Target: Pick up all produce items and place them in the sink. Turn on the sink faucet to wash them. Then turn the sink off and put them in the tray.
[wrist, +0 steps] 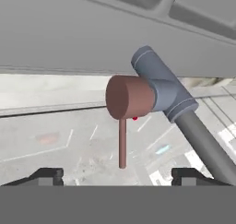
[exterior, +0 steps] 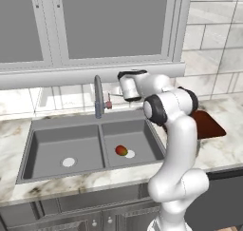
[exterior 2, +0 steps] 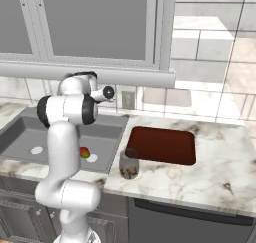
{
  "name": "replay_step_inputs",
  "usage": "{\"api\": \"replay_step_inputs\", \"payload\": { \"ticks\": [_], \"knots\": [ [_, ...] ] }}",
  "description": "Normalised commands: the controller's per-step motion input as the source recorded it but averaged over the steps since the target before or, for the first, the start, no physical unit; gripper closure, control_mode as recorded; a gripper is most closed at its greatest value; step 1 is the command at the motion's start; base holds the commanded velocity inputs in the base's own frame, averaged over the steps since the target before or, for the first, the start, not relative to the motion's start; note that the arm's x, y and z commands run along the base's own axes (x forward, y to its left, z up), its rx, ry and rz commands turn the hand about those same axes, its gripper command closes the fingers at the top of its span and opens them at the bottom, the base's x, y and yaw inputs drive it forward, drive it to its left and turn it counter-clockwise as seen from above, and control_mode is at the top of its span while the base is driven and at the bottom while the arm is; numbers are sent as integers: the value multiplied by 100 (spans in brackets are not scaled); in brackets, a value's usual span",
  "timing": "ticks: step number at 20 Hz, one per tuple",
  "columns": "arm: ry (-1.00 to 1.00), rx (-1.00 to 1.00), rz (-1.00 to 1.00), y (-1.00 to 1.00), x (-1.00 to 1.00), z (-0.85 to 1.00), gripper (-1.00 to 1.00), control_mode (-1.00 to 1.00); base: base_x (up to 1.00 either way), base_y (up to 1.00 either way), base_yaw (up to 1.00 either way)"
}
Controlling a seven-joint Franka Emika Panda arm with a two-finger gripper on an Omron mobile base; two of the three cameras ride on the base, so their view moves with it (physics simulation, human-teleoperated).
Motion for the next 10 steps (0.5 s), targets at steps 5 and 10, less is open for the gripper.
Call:
{"api": "replay_step_inputs", "payload": {
  "ticks": [5, 10],
  "knots": [
    [-6, -11, 6, -68, -100, 36, -100, -100, 0, 0, 0],
    [-12, -23, 14, -56, -100, 51, -100, -100, 0, 0, 0]
  ]
}}
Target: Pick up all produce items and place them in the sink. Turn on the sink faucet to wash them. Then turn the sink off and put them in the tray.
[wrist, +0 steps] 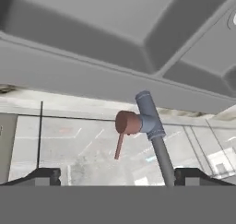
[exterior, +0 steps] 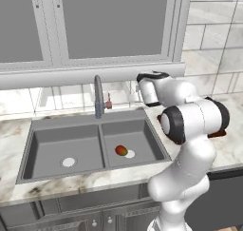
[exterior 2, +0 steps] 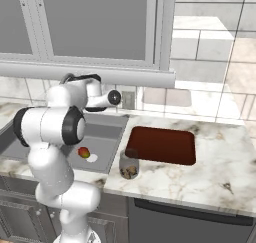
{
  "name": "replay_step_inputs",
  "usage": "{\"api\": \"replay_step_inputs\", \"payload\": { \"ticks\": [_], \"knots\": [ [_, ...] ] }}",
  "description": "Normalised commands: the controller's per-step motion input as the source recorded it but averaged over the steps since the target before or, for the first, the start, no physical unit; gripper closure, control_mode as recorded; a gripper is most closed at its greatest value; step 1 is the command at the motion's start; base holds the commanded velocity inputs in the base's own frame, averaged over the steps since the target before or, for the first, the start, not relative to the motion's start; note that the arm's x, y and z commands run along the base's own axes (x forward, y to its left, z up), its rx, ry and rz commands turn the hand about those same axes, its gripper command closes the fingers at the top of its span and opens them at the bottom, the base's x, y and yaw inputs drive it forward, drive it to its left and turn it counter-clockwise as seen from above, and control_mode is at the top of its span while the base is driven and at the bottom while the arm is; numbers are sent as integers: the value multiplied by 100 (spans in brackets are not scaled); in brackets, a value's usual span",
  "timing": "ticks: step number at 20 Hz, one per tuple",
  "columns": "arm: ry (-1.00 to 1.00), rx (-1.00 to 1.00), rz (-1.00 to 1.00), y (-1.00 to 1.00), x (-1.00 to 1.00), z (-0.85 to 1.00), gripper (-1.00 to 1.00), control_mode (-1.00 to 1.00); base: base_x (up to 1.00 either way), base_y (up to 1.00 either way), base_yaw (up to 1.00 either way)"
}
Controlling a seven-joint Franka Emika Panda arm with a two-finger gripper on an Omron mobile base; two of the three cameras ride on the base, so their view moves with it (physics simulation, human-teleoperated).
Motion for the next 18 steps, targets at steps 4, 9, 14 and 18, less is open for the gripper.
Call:
{"api": "replay_step_inputs", "payload": {
  "ticks": [4, 9, 14, 18],
  "knots": [
    [-22, -37, 38, -37, -100, 53, -100, -100, 0, 0, 0],
    [-12, -49, 56, -22, -88, 46, -100, -100, 0, 0, 0],
    [-13, -54, 64, 0, -63, 2, -100, -100, 0, 0, 0],
    [-24, -32, 72, 0, 8, -34, -100, -100, 0, 0, 0]
  ]
}}
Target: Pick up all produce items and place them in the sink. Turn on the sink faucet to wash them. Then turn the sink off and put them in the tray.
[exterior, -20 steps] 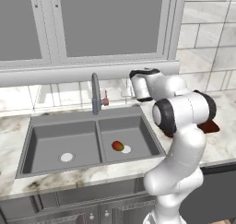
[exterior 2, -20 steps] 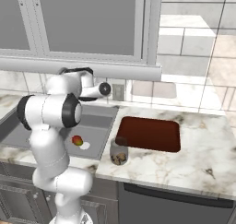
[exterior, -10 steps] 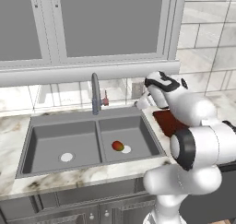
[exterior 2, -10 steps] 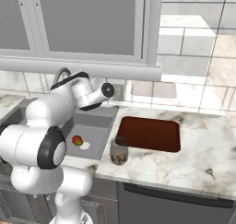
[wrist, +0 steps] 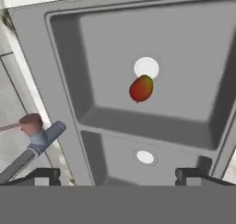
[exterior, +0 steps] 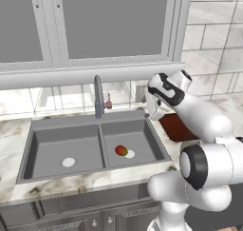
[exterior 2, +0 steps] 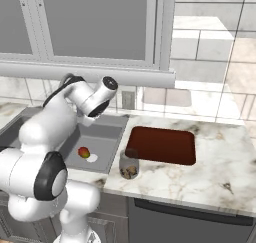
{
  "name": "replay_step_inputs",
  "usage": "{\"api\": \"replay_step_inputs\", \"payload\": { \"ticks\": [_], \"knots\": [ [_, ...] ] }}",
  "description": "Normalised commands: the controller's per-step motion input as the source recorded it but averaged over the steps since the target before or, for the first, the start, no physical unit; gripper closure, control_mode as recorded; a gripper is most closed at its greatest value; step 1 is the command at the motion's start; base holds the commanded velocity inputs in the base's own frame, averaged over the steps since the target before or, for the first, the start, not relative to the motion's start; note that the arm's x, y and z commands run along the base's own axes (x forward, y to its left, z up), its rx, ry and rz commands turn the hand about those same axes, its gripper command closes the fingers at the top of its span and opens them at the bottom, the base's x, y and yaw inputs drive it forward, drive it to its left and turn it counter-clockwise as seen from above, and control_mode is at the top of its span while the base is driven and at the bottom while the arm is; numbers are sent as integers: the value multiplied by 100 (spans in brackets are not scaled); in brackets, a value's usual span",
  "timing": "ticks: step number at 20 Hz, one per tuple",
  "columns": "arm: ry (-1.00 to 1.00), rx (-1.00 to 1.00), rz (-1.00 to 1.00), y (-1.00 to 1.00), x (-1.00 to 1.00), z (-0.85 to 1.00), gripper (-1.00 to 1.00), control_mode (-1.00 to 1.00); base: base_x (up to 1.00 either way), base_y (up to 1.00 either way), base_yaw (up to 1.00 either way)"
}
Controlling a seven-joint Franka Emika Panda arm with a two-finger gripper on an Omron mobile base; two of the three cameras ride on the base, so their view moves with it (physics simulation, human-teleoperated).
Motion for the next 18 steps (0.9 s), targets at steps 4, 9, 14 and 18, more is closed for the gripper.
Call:
{"api": "replay_step_inputs", "payload": {
  "ticks": [4, 9, 14, 18],
  "knots": [
    [-12, -23, 81, 0, 20, -67, -100, -100, 0, 0, 0],
    [-12, -32, 74, 11, 10, -65, -100, -100, 0, 0, 0],
    [-23, -32, 72, 5, 0, -50, -100, -100, 0, 0, 0],
    [-27, -21, 67, 0, -1, -52, -100, -100, 0, 0, 0]
  ]
}}
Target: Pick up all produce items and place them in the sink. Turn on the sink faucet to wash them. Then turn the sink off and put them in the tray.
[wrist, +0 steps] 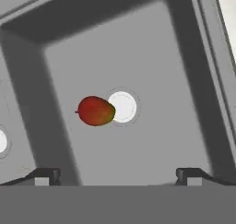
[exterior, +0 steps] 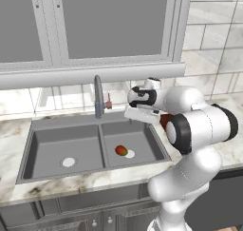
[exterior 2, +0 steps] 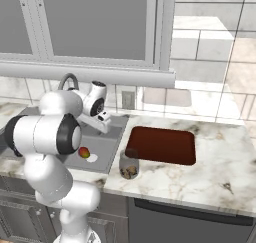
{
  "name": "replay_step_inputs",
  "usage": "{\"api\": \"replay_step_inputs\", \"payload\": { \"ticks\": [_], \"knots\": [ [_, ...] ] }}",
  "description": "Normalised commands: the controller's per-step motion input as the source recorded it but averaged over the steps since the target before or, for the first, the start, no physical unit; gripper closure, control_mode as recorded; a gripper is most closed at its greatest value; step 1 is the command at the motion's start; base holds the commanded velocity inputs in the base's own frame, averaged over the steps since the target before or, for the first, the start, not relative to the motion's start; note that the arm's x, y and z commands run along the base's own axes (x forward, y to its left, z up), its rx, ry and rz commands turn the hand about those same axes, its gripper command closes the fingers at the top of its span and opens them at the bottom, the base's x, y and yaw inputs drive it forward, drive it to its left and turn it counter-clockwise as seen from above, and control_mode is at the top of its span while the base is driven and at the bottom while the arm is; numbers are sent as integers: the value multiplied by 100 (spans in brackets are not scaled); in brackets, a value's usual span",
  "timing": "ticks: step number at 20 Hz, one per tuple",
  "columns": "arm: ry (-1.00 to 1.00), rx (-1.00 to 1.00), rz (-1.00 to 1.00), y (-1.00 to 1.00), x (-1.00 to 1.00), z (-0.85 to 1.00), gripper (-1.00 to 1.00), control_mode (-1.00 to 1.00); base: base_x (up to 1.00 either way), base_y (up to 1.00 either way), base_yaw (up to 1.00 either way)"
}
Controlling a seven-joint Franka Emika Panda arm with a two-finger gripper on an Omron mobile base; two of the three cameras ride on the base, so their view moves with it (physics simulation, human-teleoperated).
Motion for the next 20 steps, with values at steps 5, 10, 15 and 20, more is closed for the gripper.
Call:
{"api": "replay_step_inputs", "payload": {
  "ticks": [5, 10, 15, 20],
  "knots": [
    [-27, -8, 63, 0, 0, -70, -100, -100, 0, 0, 0],
    [-15, 0, 47, 6, 2, -62, -100, -100, 0, 0, 0],
    [-4, 0, 36, 30, 5, -58, -100, -100, 0, 0, 0],
    [1, -3, 20, 39, 29, -43, -100, -100, 0, 0, 0]
  ]
}}
